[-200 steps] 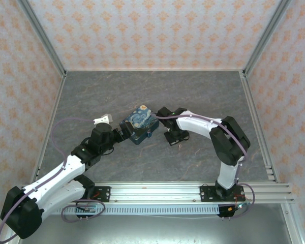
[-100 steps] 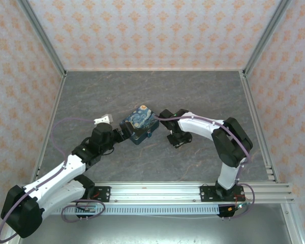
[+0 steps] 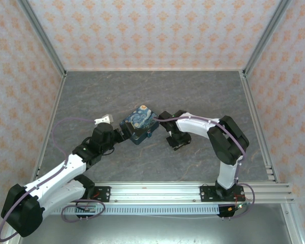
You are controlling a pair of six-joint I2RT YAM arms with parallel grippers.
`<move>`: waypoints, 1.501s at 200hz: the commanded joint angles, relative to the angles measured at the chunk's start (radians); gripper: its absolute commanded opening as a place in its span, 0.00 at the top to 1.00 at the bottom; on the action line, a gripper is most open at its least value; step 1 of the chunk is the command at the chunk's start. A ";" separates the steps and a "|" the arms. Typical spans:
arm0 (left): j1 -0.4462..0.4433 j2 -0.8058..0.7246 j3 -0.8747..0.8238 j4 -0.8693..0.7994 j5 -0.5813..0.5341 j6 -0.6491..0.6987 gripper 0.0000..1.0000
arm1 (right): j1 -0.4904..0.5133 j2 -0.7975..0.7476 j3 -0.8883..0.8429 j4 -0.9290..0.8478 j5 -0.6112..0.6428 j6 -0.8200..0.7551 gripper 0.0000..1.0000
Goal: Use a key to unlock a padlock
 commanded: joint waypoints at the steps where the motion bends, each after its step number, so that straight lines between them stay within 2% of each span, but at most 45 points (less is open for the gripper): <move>1: -0.008 -0.006 0.010 -0.023 -0.018 0.010 0.00 | -0.003 0.031 -0.025 0.023 -0.019 0.013 0.69; 76: -0.009 -0.012 0.016 -0.034 -0.018 0.013 0.00 | -0.035 0.032 -0.054 0.087 -0.107 0.014 0.73; 177: -0.008 -0.017 0.023 -0.045 -0.015 0.018 0.00 | -0.060 -0.015 -0.044 0.102 -0.082 0.022 0.95; 213: -0.008 -0.014 0.030 -0.026 0.002 0.030 0.00 | -0.069 -0.069 -0.045 0.117 -0.089 0.037 0.98; 300: -0.011 0.002 0.049 0.057 0.085 0.014 0.00 | -0.106 -0.277 -0.115 0.286 -0.226 0.099 1.00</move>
